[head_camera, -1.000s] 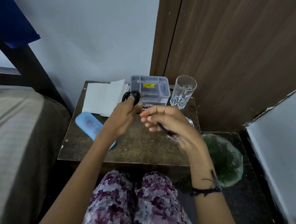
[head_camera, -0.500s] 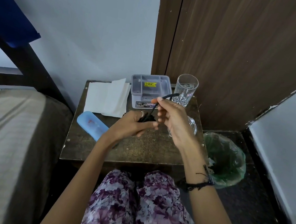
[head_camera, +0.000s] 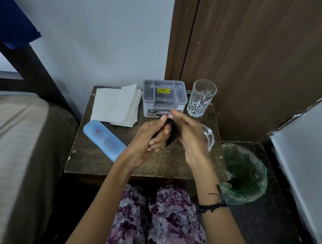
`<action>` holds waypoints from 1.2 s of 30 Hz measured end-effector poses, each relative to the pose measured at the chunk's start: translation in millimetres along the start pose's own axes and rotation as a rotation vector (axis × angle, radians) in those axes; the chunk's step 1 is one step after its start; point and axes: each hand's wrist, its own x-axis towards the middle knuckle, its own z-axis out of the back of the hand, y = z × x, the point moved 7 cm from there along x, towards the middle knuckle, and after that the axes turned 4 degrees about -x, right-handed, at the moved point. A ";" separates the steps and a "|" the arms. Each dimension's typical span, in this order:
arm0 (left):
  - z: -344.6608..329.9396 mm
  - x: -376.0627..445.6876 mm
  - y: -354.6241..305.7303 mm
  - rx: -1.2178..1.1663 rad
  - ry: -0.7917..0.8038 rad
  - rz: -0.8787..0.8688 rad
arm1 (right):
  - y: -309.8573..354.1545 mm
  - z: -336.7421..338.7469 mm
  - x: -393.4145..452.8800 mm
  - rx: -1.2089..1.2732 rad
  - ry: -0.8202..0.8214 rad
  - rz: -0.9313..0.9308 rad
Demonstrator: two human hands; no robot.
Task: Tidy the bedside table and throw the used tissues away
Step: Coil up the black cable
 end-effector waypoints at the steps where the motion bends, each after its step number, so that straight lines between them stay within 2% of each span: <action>1: 0.3 -0.4 -1.6 -0.043 -0.016 -0.007 | 2.2 -2.1 -2.2 -0.038 0.053 0.038; 4: 2.0 2.7 -5.0 -0.215 -0.048 -0.015 | 4.8 -5.5 -9.5 -0.175 0.160 0.138; 6: 3.8 6.0 -3.6 -0.320 -0.067 0.011 | 7.4 -4.3 -12.7 -0.395 0.159 0.228; 9: 2.7 6.5 3.5 -0.408 -0.054 0.075 | 13.3 -0.7 -13.1 -0.770 0.058 0.386; 11: 2.9 4.0 9.4 -0.385 -0.050 0.105 | 19.5 2.7 -12.9 -0.838 -0.044 0.456; 13: 2.8 2.8 13.8 -0.479 -0.031 0.116 | 23.2 8.1 -9.8 -0.838 -0.130 0.464; 15: 5.4 2.3 18.0 -0.520 -0.057 0.126 | 21.1 12.6 -4.3 -0.760 -0.154 0.409; 21: 12.1 5.4 28.6 -0.579 -0.113 0.148 | -4.4 5.2 -1.7 -0.154 0.086 0.059; 25: 9.0 8.2 27.8 -0.694 0.022 0.128 | -23.7 0.9 -2.5 0.105 0.188 -0.157; 29: 9.2 8.0 33.7 -0.696 0.029 0.142 | -41.2 -3.8 -6.7 0.324 0.221 -0.318; 36: 22.3 2.5 37.4 -0.411 -0.244 0.161 | -49.8 -9.6 -13.5 0.383 0.283 -0.356</action>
